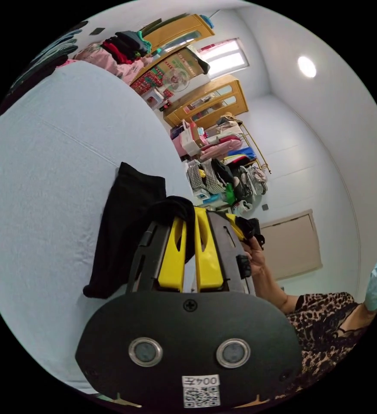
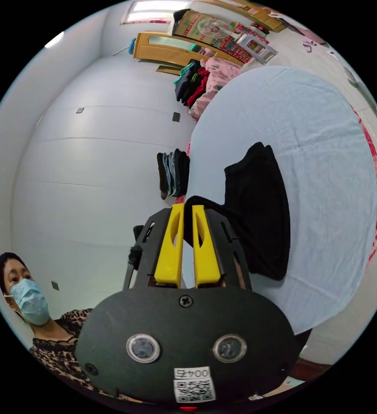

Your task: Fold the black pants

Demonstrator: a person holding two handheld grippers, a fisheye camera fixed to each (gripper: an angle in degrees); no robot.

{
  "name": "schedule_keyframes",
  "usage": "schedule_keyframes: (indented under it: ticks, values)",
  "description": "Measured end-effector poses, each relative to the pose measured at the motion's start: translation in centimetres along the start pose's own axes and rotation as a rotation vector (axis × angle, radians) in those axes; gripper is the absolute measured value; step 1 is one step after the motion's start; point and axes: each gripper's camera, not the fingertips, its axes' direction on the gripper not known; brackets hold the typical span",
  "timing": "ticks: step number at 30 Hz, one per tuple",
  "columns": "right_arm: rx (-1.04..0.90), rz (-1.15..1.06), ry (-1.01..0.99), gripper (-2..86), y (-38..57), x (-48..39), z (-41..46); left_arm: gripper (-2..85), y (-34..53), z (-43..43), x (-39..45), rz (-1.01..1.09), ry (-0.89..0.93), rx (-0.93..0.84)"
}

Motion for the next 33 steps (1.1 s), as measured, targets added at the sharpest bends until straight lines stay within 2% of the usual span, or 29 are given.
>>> schedule_keyframes:
  ticks: [7, 14, 19, 22, 24, 27, 30, 33]
  values:
    - [-0.042, 0.044, 0.086, 4.5, -8.1, 4.4, 3.9, 4.8, -7.9, 5.2, -5.9, -0.071, -0.099, -0.034]
    - [-0.077, 0.166, 0.124, 5.3, -13.4, 10.5, 8.1, 5.2, -12.6, 9.0, -12.8, -0.193, -0.086, -0.08]
    - [0.028, 0.202, 0.039, 7.1, -15.4, 12.0, 7.7, 6.3, -14.5, 7.7, -16.7, -0.293, 0.062, 0.025]
    - [0.091, 0.103, 0.04, 10.4, -16.0, 10.2, 5.7, 6.6, -14.9, 4.5, -16.7, -0.266, 0.116, 0.132]
    - [0.011, -0.003, 0.077, 13.3, -14.8, 8.2, 5.4, 6.8, -14.7, 2.0, -16.1, -0.191, 0.127, 0.168]
    - [-0.124, -0.07, 0.135, 15.5, -9.9, 7.3, 6.3, 7.5, -12.7, -2.2, -14.7, -0.005, 0.06, 0.128]
    - [-0.187, -0.007, 0.123, 16.5, -3.6, 9.3, 7.2, 8.8, -7.5, -5.1, -14.7, 0.102, -0.092, 0.022]
    - [-0.145, 0.09, 0.12, 16.7, 1.7, 11.9, 7.5, 10.7, -1.3, -6.4, -16.9, 0.053, -0.181, -0.037]
